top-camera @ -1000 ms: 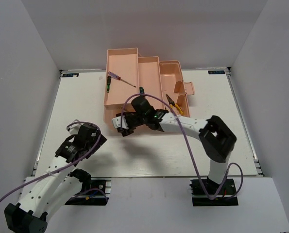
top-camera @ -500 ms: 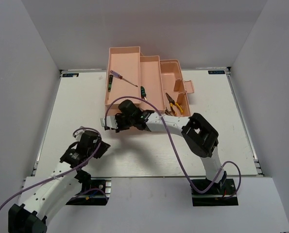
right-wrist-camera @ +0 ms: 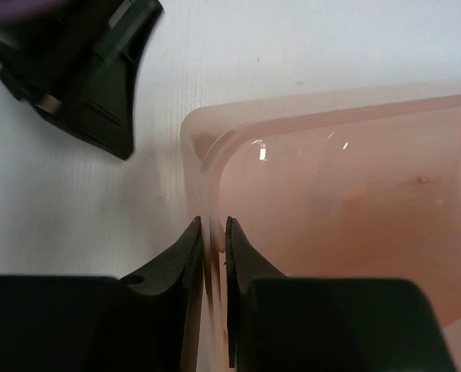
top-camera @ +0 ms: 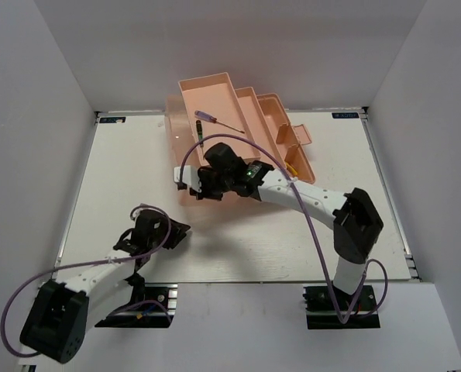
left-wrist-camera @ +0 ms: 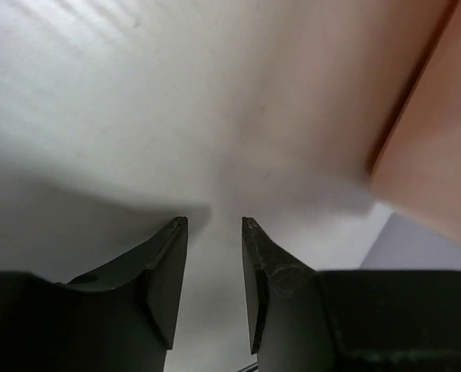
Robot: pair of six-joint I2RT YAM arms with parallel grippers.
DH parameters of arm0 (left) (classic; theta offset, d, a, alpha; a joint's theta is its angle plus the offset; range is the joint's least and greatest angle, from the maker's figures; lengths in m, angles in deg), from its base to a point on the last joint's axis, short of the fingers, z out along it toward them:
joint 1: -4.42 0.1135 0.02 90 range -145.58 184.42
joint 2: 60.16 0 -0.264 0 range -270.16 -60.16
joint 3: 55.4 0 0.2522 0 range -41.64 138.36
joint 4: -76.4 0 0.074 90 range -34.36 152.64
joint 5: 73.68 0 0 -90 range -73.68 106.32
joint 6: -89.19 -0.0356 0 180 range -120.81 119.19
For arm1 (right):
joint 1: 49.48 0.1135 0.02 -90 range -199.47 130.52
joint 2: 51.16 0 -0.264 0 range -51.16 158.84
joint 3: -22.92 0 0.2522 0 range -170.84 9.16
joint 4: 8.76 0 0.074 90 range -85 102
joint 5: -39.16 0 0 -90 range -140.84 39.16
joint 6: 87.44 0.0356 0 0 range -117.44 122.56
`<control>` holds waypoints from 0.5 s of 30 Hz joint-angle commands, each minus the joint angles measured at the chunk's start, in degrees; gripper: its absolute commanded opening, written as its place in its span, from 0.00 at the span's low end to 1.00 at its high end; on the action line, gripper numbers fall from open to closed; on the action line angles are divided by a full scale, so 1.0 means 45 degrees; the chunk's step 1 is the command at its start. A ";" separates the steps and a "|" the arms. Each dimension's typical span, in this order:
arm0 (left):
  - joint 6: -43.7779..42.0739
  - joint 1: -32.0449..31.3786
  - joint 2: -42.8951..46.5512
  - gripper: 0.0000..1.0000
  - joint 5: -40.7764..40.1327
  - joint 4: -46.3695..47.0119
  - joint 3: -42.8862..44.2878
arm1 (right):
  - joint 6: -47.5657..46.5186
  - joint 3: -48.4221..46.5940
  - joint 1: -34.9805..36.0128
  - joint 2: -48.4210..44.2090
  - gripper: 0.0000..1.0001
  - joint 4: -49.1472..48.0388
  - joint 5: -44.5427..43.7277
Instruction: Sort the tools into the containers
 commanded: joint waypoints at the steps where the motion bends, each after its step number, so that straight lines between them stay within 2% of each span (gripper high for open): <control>1: 0.0046 0.0404 -0.1712 0.46 0.0810 0.3503 -0.0241 | 0.0505 -0.1422 0.0089 -0.1741 0.00 -0.1274 0.0600; 6: -0.0091 0.1186 -0.4627 0.49 0.1182 0.5573 0.1280 | 0.0760 -0.1012 0.0069 -0.2190 0.00 -0.1175 0.0895; 13: -0.0481 0.2183 -0.7519 0.51 0.1844 0.6009 0.4111 | 0.1269 -0.0250 0.0011 -0.2815 0.00 -0.1039 0.1460; 14: -0.0481 0.2357 -0.7696 0.51 0.2078 0.6009 0.4327 | 0.1307 -0.0192 -0.0009 -0.2893 0.04 -0.0884 0.1441; 15: -0.0617 0.2359 -0.7833 0.51 0.2215 0.6125 0.4523 | 0.1327 -0.0230 -0.0009 -0.2855 0.24 -0.0766 0.1499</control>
